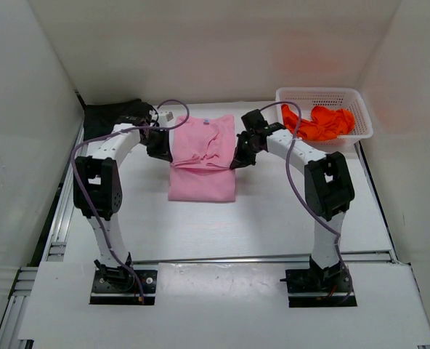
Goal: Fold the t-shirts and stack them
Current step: Fold the folded rectangular tshirt in 1/3 of the way
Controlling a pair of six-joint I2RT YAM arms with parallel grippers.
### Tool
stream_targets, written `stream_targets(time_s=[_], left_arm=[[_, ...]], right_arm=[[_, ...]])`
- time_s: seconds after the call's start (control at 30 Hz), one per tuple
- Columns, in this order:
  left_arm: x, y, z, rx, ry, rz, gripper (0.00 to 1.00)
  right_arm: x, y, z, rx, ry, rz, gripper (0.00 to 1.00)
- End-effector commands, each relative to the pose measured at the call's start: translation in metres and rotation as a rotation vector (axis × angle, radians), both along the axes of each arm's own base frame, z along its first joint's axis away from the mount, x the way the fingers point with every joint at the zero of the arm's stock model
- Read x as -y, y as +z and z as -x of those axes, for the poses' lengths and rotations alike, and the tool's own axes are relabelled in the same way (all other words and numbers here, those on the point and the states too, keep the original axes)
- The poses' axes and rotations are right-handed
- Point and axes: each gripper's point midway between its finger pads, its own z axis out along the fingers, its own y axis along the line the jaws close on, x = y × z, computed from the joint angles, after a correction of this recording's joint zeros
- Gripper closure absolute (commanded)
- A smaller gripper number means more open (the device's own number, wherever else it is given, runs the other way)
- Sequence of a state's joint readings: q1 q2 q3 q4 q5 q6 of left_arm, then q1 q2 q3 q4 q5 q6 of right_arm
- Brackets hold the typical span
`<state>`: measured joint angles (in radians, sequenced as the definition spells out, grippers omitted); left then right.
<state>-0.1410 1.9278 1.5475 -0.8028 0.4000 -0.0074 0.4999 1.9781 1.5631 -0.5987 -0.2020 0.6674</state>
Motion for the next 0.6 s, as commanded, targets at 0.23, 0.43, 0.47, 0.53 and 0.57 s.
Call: stream_targets(time_s=[0.23,0.43,0.47,0.53,0.57], left_arm=[[0.002,0.005,-0.042,0.065,0.003,-0.006,0.9],[0.003,-0.008,-0.05,0.045,0.003,-0.009,0.88],[0.003,-0.014,-0.049,0.033,0.002,-0.011,0.81],[0.004,-0.013,-0.058,0.045,0.003,-0.009,0.74],[0.002,-0.009,-0.063,0.062,0.01,-0.022,0.66]], right_arm=[[0.0,0.003,-0.042,0.008,-0.009,-0.061,1.0],[-0.003,-0.012,-0.059,-0.023,0.003,-0.096,0.87],[0.0,-0.013,-0.062,-0.039,-0.016,-0.104,0.75],[0.009,-0.015,-0.069,-0.037,-0.056,-0.089,0.63],[0.015,-0.015,-0.077,-0.033,-0.083,-0.096,0.55]])
